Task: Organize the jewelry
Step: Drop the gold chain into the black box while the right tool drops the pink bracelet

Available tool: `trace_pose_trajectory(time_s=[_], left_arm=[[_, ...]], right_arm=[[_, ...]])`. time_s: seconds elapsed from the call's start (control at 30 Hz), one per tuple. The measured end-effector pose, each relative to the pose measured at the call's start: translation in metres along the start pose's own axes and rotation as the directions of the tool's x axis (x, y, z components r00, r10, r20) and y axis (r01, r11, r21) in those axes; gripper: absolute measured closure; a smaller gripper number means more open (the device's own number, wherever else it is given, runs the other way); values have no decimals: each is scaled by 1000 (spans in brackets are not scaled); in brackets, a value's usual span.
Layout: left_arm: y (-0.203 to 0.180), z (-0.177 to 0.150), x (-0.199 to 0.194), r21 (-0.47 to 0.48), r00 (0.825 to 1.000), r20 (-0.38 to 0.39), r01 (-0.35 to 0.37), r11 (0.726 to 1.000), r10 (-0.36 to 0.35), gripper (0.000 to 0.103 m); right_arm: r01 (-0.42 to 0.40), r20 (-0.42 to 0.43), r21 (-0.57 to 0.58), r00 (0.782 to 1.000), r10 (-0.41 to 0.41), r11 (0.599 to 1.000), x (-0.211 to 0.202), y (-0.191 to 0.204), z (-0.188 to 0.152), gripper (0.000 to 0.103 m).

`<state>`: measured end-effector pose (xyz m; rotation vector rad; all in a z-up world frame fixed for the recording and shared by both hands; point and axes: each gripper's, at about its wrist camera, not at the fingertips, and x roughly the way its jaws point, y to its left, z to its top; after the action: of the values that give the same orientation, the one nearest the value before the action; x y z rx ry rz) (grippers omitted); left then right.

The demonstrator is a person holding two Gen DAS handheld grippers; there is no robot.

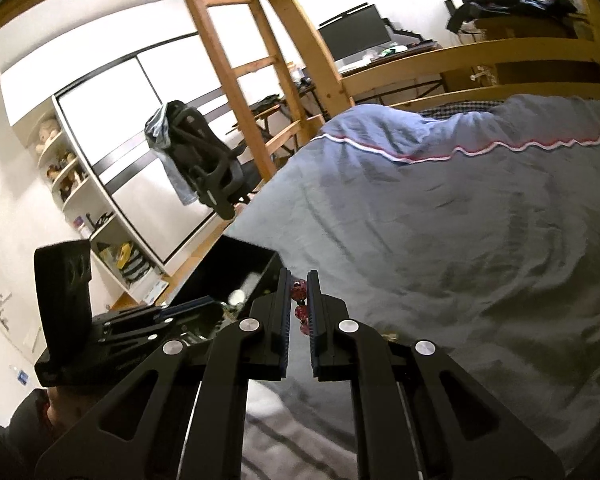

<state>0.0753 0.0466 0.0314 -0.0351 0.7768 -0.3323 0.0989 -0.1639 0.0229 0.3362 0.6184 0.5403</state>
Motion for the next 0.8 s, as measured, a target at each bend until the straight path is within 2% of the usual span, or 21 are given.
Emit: trace_pose_trajectory(time_s=[0.27,0.8], left_arm=[[22,3,-17,-27,999,25,-20,999,21,92],[91,3,-48,-166,992,110,-38,985,56,92]], right_arm=[[-21,-22,-40,1000,20,999,14,35,4,94],[-77,-52,-74,996,74,994,52,85,20,94]])
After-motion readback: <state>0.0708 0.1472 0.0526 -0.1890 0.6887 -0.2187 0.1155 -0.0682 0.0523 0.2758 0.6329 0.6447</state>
